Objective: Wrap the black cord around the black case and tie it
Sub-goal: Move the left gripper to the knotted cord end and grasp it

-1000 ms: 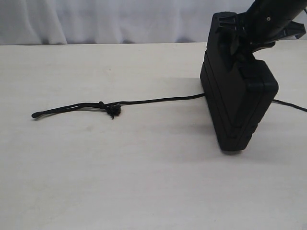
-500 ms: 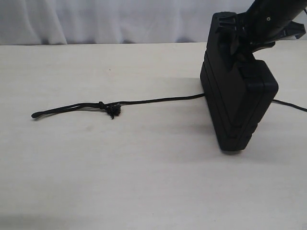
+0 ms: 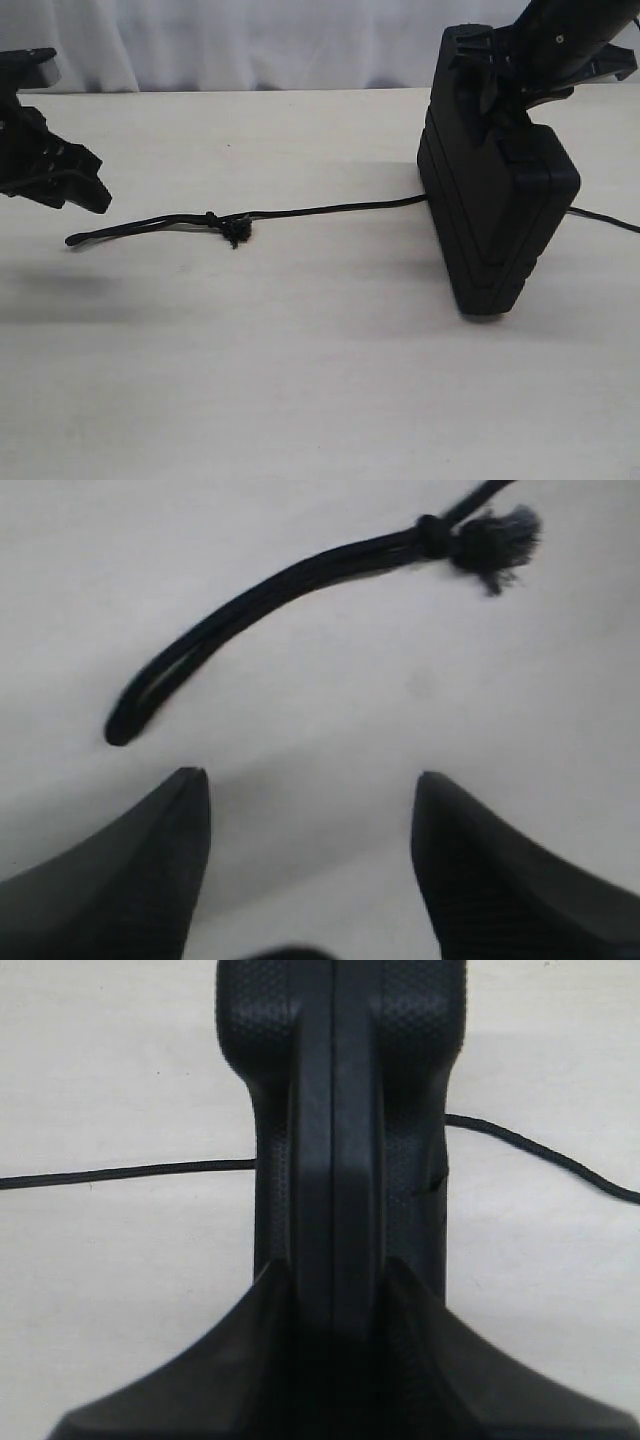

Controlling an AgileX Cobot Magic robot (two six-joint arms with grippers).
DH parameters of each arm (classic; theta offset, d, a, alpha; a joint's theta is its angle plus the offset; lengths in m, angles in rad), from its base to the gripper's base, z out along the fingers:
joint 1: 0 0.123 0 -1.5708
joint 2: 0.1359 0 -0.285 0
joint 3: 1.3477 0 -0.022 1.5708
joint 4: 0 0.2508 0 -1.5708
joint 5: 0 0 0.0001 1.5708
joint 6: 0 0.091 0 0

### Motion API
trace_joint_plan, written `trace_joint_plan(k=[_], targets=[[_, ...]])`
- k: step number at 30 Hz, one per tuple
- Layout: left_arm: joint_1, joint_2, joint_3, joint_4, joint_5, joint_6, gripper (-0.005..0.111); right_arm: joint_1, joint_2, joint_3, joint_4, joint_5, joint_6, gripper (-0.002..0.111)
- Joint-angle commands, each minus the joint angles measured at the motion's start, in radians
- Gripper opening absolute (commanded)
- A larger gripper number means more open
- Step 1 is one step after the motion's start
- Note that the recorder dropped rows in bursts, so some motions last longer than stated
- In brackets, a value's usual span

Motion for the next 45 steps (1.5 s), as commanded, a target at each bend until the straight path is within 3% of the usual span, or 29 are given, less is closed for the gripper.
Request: trace_joint_plan(k=[1,5,9,16,21,34,36,37,40,44,45], targets=[[-0.02,0.121,-0.12,0.102,0.018,-0.003,0.055,-0.004,-0.008,-0.017,0.006,-0.04,-0.008,0.004],[-0.082,0.173,-0.136,0.103,-0.113,0.306,0.055,-0.004,-0.008,-0.017,0.006,-0.04,-0.008,0.004],[-0.152,0.231,-0.136,0.135,-0.134,0.53,0.055,-0.004,-0.008,-0.017,0.006,-0.04,-0.008,0.004],[-0.22,0.326,-0.136,0.251,-0.257,0.544,0.055,-0.004,-0.008,-0.017,0.006,-0.04,-0.008,0.004],[-0.228,0.34,-0.136,0.246,-0.365,0.544,0.055,-0.004,-0.008,-0.017,0.006,-0.04,-0.008,0.004],[-0.228,0.432,-0.136,0.189,-0.458,0.55,0.055,-0.004,-0.008,-0.017,0.006,-0.04,-0.008,0.004],[-0.228,0.435,-0.136,0.171,-0.449,0.534,0.047,-0.004,-0.008,-0.017,0.006,-0.04,-0.008,0.004],[-0.228,0.435,-0.136,0.138,-0.417,0.481,0.028,-0.004,-0.008,-0.017,0.006,-0.04,-0.008,0.004],[-0.228,0.435,-0.137,0.096,-0.359,0.396,0.0,-0.004,-0.008,-0.017,0.006,-0.04,-0.008,0.004],[-0.226,0.435,-0.137,0.037,-0.292,0.224,0.0,-0.004,-0.008,-0.017,0.006,-0.04,-0.008,0.004],[-0.226,0.435,-0.137,-0.041,-0.21,0.182,0.0,-0.004,-0.008,-0.017,0.006,-0.04,-0.008,0.004]])
